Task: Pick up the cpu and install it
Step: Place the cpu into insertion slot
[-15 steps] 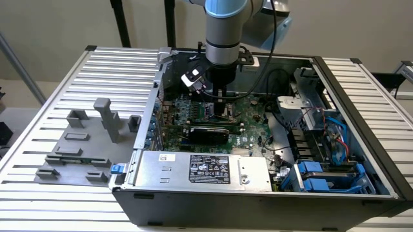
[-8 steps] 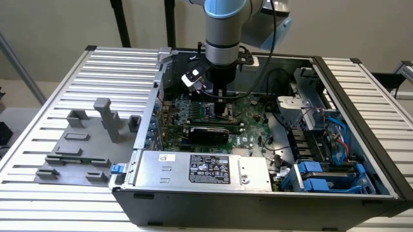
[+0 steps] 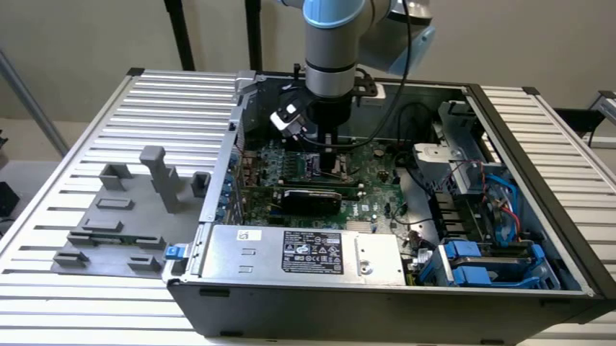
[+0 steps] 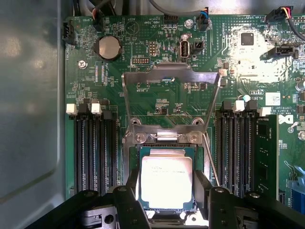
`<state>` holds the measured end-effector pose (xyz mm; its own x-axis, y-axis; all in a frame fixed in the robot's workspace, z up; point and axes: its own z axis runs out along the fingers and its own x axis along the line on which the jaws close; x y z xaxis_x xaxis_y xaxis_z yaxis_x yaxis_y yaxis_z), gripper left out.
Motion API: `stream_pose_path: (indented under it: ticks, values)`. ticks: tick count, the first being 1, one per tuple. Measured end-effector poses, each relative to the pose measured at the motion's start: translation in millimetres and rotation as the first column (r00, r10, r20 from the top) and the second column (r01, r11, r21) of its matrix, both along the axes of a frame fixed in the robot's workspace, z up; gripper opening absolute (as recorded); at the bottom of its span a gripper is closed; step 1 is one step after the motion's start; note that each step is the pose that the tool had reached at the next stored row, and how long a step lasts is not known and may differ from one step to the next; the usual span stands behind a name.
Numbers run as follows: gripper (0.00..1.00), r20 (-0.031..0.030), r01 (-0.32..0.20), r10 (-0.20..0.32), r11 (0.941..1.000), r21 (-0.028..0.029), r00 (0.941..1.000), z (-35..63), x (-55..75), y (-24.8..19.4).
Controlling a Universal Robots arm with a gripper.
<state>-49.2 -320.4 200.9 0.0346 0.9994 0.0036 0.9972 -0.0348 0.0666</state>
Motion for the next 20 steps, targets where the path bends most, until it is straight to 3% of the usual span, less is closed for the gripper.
stream_pose_path:
  ticks: [20]
  values:
    - [0.54,0.0005,-0.029,0.029,0.9996,-0.0068,0.9996,-2.9,-0.7,0.0]
